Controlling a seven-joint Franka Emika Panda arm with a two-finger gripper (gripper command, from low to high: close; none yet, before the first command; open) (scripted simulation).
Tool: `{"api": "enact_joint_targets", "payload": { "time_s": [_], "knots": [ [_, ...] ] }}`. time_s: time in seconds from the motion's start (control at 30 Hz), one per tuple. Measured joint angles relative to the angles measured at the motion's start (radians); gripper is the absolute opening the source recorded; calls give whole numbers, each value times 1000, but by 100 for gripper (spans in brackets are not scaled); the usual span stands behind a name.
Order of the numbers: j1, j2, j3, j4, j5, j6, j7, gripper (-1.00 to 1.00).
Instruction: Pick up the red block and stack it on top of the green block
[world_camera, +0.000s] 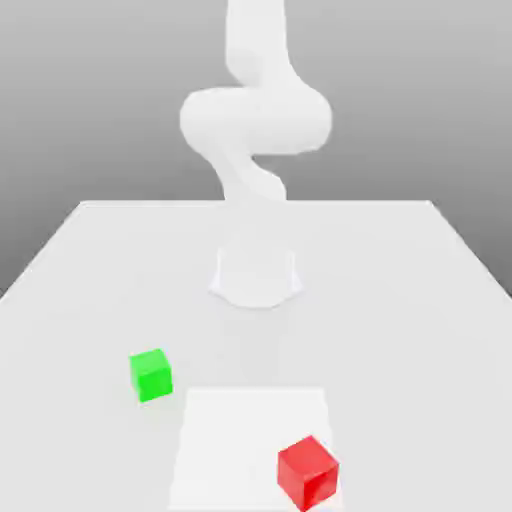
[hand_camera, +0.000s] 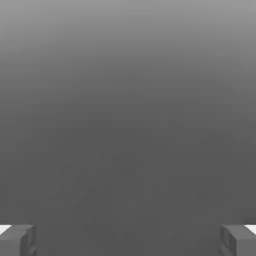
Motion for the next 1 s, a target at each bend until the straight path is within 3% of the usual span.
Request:
{"api": "enact_joint_targets", "payload": {
  "time_s": [0.53, 0.97, 1.0],
  "knots": [
    [125, 587, -45, -108, 62, 225, -313, 0],
    [145, 1054, -25, -146, 33, 474, -442, 0],
    [142, 1081, -22, -142, 36, 497, -444, -100]
  ]
}}
